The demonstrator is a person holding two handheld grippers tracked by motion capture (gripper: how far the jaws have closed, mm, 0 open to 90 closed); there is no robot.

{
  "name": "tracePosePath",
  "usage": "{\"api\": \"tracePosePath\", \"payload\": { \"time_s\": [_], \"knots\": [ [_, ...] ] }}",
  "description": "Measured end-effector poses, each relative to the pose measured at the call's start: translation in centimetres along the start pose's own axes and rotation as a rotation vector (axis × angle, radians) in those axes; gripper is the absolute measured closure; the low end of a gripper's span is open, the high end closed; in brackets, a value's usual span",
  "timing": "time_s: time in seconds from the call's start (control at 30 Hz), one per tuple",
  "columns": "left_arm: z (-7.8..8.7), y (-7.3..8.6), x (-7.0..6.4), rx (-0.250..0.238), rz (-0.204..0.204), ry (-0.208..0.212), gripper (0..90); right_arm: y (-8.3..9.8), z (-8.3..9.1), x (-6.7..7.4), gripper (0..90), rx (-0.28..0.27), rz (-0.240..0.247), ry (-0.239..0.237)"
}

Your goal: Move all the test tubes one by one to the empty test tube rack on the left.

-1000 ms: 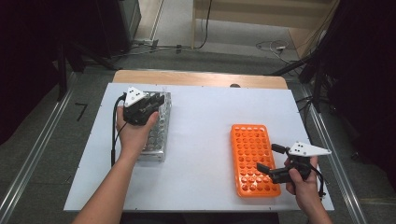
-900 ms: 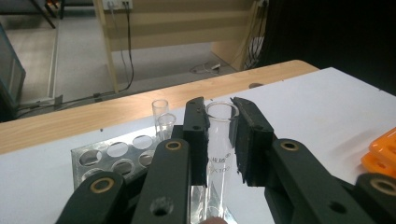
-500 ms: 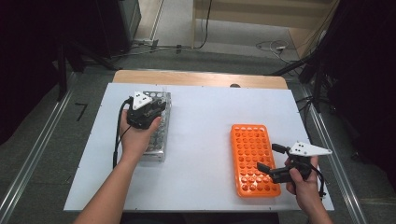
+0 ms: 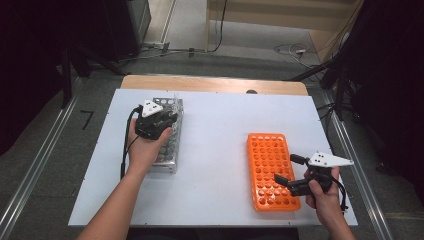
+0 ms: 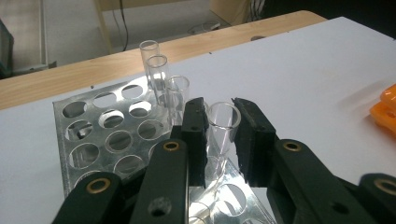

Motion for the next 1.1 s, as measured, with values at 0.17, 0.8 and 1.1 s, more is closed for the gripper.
{"api": "tracePosePath", "payload": {
  "time_s": [0.17, 0.8, 1.1],
  "knots": [
    [0.2, -0.1, 0.1, -0.011, 0.02, 0.024, 68.8, 0.0, 0.0, 0.1, 0.0, -0.001, -0.001, 0.0],
    [2.3, -0.5, -0.8, -0.103, 0.04, 0.114, 16.7, -0.1, 0.2, -0.2, 0.0, -0.01, -0.011, -0.004],
    [3.9, 0.1, -1.7, -0.133, 0.039, 0.154, 0.3, -0.1, 0.3, -0.3, 0.0, -0.014, -0.015, 0.0]
  ]
}}
Point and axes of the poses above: each handheld gripper's, and its own axes: z roughly backward along the jaws, y roughly out of its underside, x roughly to its left, the point moved 1 cm from there along -z, roughly forward along the jaws, and after that the axes turned 13 degrees about -z, right-handed, at the moved point
